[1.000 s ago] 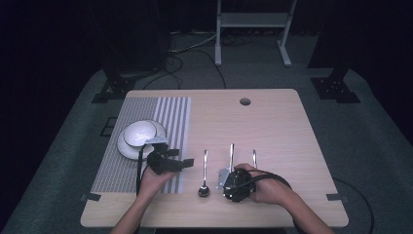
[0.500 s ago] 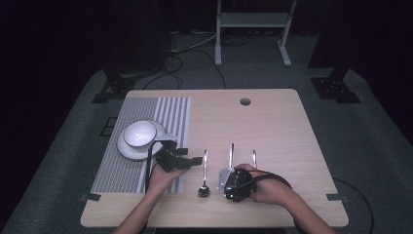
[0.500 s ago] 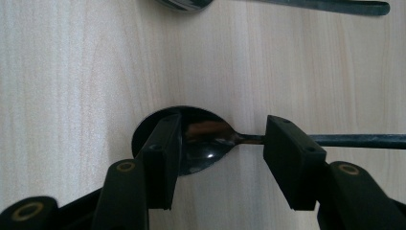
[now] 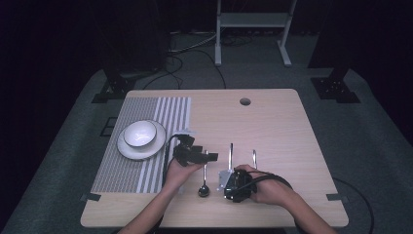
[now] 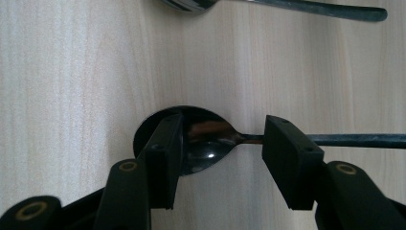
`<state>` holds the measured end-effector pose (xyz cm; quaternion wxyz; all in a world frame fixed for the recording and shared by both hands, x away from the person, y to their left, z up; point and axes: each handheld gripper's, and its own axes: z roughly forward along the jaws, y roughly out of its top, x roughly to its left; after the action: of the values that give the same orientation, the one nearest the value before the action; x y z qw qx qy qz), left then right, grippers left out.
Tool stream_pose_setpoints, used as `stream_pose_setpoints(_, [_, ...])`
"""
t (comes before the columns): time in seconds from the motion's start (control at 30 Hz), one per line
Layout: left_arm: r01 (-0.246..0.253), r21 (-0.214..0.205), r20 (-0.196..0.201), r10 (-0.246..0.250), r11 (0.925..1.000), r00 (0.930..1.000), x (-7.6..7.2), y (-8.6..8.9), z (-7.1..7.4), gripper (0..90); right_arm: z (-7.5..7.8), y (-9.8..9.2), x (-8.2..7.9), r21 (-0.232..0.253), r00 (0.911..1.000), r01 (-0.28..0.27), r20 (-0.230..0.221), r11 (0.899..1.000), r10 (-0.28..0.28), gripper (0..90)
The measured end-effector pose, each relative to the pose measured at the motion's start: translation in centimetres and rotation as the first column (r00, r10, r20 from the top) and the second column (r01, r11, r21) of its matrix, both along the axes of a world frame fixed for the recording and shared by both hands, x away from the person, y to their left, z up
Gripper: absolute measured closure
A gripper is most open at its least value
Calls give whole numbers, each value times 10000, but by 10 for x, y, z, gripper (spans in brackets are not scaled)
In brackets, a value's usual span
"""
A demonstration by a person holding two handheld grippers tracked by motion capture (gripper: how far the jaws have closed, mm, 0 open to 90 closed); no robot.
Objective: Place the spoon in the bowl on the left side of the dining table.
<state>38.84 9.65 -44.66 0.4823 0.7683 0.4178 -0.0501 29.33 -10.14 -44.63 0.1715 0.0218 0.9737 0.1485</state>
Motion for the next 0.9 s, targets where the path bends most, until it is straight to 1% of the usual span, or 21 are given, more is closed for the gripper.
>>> stream_pose_setpoints(0.03, [39,61,-17,-39,10000,10000,1,-3,0,49,0,0,0,0,10000,0,0,10000,0,482])
stream_pose_setpoints(0.1, [88,54,-68,-88,9999,9999,3,-8,0,55,0,1,-1,-36,10000,-10,6,10000,10,484])
stream_pose_setpoints(0.13, [109,76,-139,-108,9999,9998,5,-14,1,55,0,1,0,-72,10000,-44,11,10000,44,485])
stream_pose_setpoints(0.23, [207,150,-123,-205,9997,9997,7,-19,1,60,0,1,0,-85,10000,-61,12,9999,61,487])
stream_pose_setpoints(0.3, [249,220,-166,-245,9994,9996,9,-24,2,83,0,1,-1,-90,10000,-66,7,9999,66,492])
stream_pose_setpoints(0.4, [305,202,-302,-299,9993,9991,13,-31,1,98,0,1,-1,-103,9999,-108,30,9999,108,498])
stream_pose_setpoints(0.43, [312,188,-320,-306,9993,9990,14,-33,0,120,0,1,-1,-100,9999,-108,40,9999,108,499])
stream_pose_setpoints(0.5, [349,264,-456,-336,9990,9984,17,-37,-1,129,0,1,-1,-90,9999,-117,39,9999,117,499])
stream_pose_setpoints(0.53, [349,248,-506,-336,9991,9982,18,-39,-2,158,0,1,-1,-75,9999,-121,38,9999,122,499])
stream_pose_setpoints(0.57, [370,253,-554,-355,9990,9978,19,-40,-2,158,0,1,-1,-75,9999,-121,38,9999,122,499])
stream_pose_setpoints(0.6, [321,176,-569,-311,9993,9979,20,-41,-3,180,0,1,-1,-69,9999,-124,40,9999,124,499])
stream_pose_setpoints(0.67, [302,191,-592,-290,9994,9978,21,-43,-3,222,0,1,-1,-56,9999,-123,36,9999,124,499])
stream_pose_setpoints(0.7, [330,250,-604,-315,9991,9977,22,-45,-3,261,0,0,-1,-38,9999,-128,44,9999,128,499])
stream_pose_setpoints(0.73, [341,240,-595,-327,9991,9977,23,-46,-3,261,0,0,-1,-38,9999,-128,44,9999,128,499])
stream_pose_setpoints(0.8, [422,188,-681,-409,9989,9968,25,-49,-4,308,0,0,-1,-42,9999,-144,53,9999,145,499])
stream_pose_setpoints(0.83, [508,227,-728,-490,9985,9961,25,-51,-4,343,0,1,-1,-61,9999,-143,61,9999,143,499])
stream_pose_setpoints(0.87, [604,315,-734,-580,9977,9956,26,-54,-5,343,0,1,-1,-61,9999,-143,61,9999,143,499])
stream_pose_setpoints(0.9, [670,409,-718,-640,9969,9954,27,-56,-5,385,0,1,-2,-83,9998,-150,94,9999,150,499])
